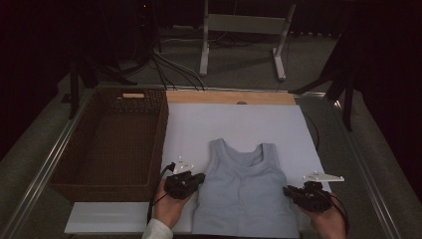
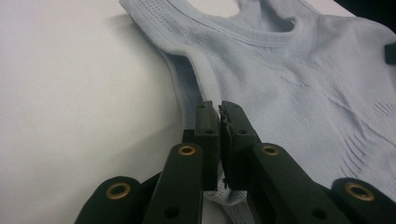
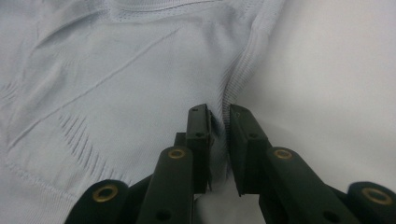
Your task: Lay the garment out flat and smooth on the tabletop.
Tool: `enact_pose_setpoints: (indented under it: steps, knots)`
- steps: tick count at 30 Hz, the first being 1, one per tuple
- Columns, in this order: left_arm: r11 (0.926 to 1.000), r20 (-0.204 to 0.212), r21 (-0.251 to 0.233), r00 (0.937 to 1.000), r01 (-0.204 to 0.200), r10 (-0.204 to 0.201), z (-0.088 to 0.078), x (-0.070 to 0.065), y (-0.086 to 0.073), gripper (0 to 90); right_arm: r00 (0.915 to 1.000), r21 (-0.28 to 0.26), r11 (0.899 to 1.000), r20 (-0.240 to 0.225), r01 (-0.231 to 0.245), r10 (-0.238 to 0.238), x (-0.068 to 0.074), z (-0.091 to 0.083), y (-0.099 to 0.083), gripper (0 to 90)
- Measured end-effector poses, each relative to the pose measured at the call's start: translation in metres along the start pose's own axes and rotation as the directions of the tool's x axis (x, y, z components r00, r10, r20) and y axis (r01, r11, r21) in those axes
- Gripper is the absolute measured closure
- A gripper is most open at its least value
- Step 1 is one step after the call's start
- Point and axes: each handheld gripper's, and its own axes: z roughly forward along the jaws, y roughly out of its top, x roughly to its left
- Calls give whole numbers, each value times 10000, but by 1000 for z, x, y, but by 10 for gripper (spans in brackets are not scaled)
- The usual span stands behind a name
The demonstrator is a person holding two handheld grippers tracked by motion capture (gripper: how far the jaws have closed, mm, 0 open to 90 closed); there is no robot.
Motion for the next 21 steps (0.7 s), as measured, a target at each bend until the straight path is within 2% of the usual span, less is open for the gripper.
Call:
enact_pose_setpoints:
  steps: [5, 11, 16, 21]
  knots:
    - [9998, 145, 158, 9998, -156, 153, 3, -7, -2, 866, 9999, 2, 9999, -20, -142, 142, -4, -7, -5, 792]
    - [9998, 200, 174, 9998, -75, 71, -1, -9, -5, 866, 9999, 1, 9999, -13, -115, 115, -3, -4, -7, 792]
    - [9999, 241, 144, 9997, -22, 18, -7, -9, -6, 866, 9996, -45, 9999, 251, 160, -159, -2, 1, -1, 791]
    - [10000, 264, 20, 9997, 7, -8, -9, -9, -4, 864, 9979, -258, 9994, 607, 227, -211, -3, 2, 5, 795]
